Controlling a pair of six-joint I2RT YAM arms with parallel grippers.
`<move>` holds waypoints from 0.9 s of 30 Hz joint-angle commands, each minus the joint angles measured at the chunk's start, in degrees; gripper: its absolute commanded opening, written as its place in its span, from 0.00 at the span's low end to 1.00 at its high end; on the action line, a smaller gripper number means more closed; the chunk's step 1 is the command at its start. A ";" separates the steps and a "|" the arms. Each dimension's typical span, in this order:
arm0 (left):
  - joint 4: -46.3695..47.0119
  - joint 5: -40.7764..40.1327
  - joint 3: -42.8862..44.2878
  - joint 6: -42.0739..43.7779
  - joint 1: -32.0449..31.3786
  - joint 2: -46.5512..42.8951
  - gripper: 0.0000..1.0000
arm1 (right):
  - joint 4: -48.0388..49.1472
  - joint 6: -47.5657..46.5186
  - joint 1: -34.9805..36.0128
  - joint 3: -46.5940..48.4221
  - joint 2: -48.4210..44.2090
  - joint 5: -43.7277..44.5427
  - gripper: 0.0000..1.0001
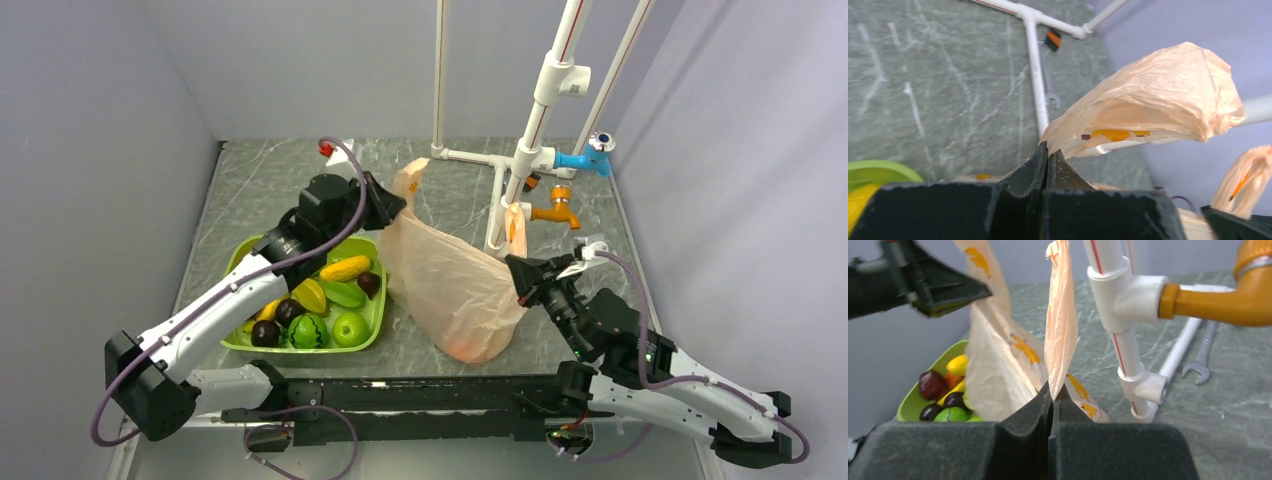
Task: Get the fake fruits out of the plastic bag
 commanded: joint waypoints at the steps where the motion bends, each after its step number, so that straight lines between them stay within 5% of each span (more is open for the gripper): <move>1: 8.91 11.03 4.05 -7.70 10.51 2.68 0.00 | -0.77 -7.55 -0.28 2.87 -3.63 -4.89 0.00; 7: 11.79 23.71 17.93 -9.35 11.59 14.67 0.00 | -2.44 -8.50 -0.31 4.48 -2.83 -8.96 0.02; 13: 11.43 30.84 30.20 -10.97 11.54 24.73 0.00 | -2.42 -9.03 -0.31 8.00 -1.11 -3.27 0.02; 17: 13.02 34.40 30.78 -11.07 11.33 25.90 0.00 | -2.85 -9.68 -0.22 9.04 -0.61 -5.62 0.04; 22: 7.22 30.48 22.20 -3.76 11.40 20.46 0.00 | -4.88 -8.57 -0.32 6.68 1.95 -21.19 0.13; 27: 1.66 26.10 12.04 2.11 11.33 14.82 0.00 | -0.49 -3.18 -0.19 -1.00 6.48 -46.28 0.26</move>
